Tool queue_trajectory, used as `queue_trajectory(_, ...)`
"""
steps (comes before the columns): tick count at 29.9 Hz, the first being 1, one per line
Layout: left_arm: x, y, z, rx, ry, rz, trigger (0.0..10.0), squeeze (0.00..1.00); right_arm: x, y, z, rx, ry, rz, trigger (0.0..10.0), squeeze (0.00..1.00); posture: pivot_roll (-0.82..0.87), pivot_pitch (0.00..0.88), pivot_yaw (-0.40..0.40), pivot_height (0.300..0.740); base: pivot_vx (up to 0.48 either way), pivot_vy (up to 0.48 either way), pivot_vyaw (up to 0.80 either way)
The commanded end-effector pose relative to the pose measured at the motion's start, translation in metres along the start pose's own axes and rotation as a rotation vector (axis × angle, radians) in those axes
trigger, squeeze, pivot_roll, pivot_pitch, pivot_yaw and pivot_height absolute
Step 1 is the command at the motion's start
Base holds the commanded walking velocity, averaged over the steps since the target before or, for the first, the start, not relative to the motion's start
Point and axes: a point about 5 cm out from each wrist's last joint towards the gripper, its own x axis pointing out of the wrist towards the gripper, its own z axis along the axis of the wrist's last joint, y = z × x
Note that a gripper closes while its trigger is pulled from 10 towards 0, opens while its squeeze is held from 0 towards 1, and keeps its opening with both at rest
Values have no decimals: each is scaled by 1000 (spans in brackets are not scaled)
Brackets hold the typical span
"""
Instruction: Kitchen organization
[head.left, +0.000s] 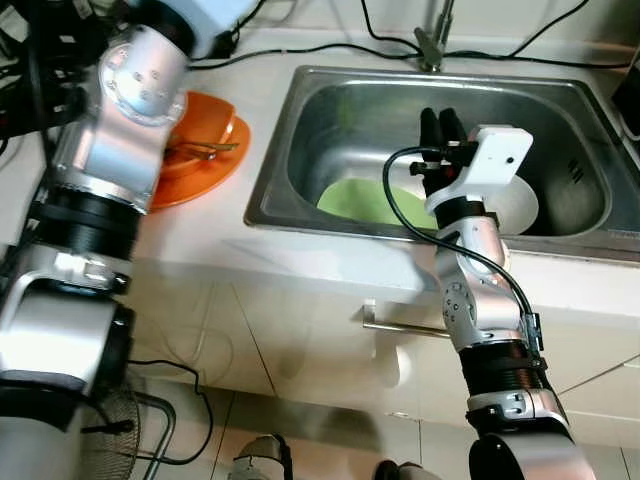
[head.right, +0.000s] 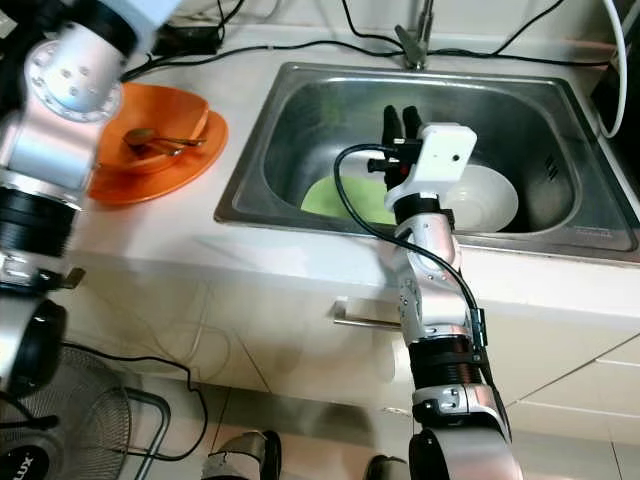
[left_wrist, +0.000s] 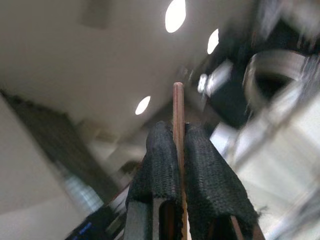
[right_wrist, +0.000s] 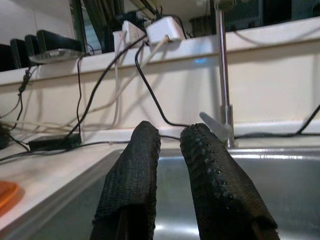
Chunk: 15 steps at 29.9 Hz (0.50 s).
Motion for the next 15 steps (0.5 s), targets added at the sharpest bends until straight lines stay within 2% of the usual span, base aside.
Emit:
queue_trajectory(1,1,10,6,-117,-61,38,10000,0,4,-2,5,-8,-27,4,10000,0,84,28,40,740,0,0,0)
queue_trajectory(3,3,3,9,-244,-88,37,10000,0,3,-3,5,-14,-25,2,10000,0,78,30,44,740,0,0,0)
queue_trajectory(5,1,-14,15,-432,-108,19,10000,0,1,-4,3,-16,-21,3,10000,0,69,28,50,740,0,0,0)
queue_trajectory(6,1,-14,15,-432,-108,19,10000,0,1,-4,3,-16,-21,3,10000,0,69,28,50,740,0,0,0)
queue_trajectory(8,-7,-33,13,-615,-89,-7,10000,0,-1,-5,1,-24,-15,5,10000,0,54,25,58,740,0,0,0)
queue_trajectory(10,-7,-33,13,-615,-89,-7,10000,0,-1,-5,1,-24,-15,5,10000,0,54,25,58,740,0,0,0)
queue_trajectory(11,-12,-40,10,-675,-73,-16,10000,0,-2,-6,1,-28,-12,4,10000,0,54,25,58,740,0,0,0)
queue_trajectory(12,-18,-49,3,-744,-34,-12,10000,0,-2,-7,0,-33,-5,10,10000,1000,47,20,58,740,0,0,0)
queue_trajectory(15,-32,-66,-11,-848,51,1,10000,0,-2,-7,-2,-58,16,34,10000,1000,46,14,53,740,0,0,0)
